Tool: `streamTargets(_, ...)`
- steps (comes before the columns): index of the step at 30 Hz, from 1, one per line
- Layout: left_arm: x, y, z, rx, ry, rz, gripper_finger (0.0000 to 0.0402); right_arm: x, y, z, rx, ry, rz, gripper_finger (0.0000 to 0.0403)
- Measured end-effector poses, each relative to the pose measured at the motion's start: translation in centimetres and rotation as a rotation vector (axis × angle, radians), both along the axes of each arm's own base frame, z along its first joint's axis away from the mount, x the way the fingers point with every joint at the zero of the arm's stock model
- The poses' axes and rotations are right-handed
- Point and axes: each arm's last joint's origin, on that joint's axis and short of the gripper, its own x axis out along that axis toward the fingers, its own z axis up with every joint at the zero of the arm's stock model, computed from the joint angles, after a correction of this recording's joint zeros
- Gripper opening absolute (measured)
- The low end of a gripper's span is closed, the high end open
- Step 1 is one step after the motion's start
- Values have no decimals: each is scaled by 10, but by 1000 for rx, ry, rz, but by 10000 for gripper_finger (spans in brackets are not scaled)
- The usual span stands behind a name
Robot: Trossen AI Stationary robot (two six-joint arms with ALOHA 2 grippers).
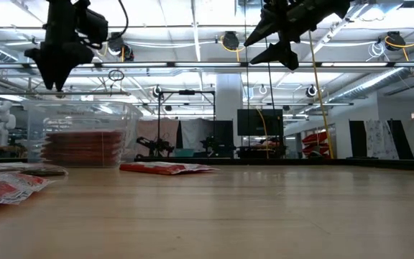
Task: Sort popcorn bags into baskets
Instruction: Put the popcorn pack into the transparent bin
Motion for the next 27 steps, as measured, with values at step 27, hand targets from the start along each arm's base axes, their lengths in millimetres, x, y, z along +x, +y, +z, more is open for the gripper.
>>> streamTargets(27,87,-41,37,170,-505,-625,175,23,12,-18,231,41,-213,208)
